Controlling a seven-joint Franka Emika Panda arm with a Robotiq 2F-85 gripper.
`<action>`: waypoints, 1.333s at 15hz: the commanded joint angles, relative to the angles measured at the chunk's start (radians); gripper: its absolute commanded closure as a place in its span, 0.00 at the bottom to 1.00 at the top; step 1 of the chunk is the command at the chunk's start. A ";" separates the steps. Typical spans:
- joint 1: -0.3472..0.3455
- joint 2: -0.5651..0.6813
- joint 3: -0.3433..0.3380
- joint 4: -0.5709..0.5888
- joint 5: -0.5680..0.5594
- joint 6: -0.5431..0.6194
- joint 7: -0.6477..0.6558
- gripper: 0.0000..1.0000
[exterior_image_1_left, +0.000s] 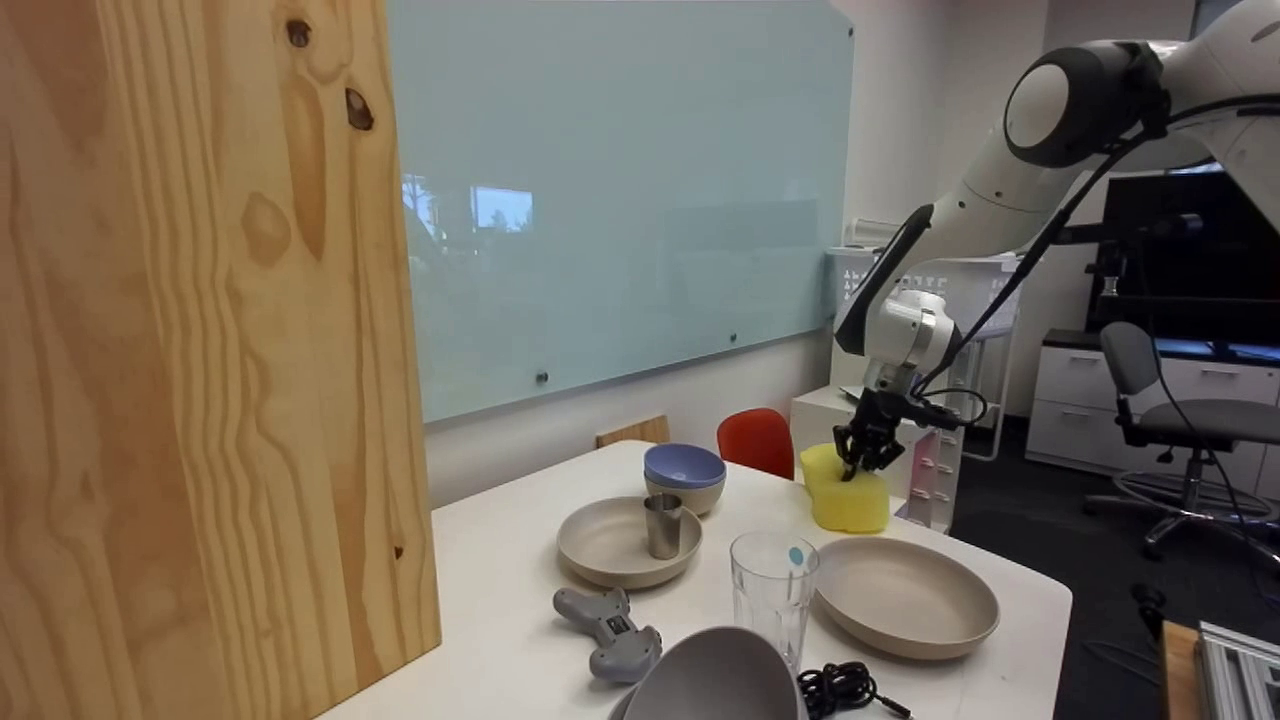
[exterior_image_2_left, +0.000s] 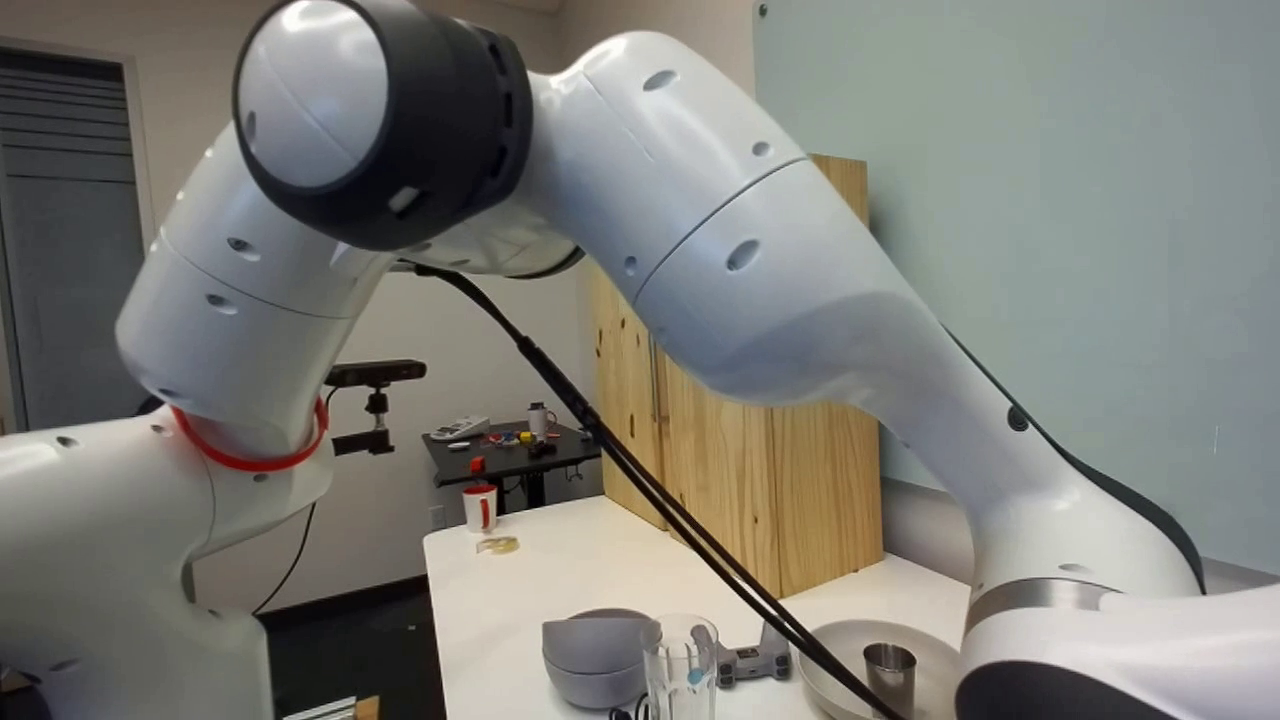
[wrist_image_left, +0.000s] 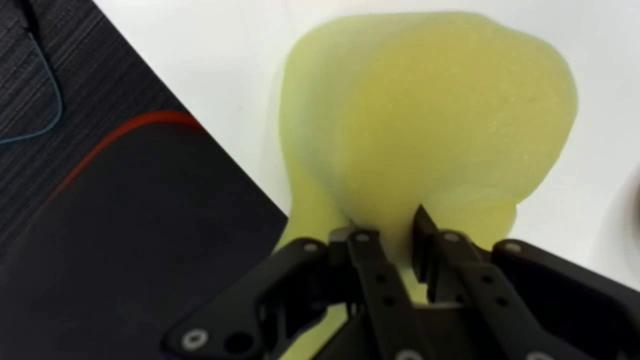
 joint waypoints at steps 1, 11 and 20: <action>0.043 -0.018 -0.002 -0.018 -0.053 -0.028 0.014 0.95; 0.094 -0.055 0.000 -0.065 -0.037 -0.183 -0.006 0.95; 0.086 -0.098 -0.074 -0.200 -0.019 -0.196 0.003 0.95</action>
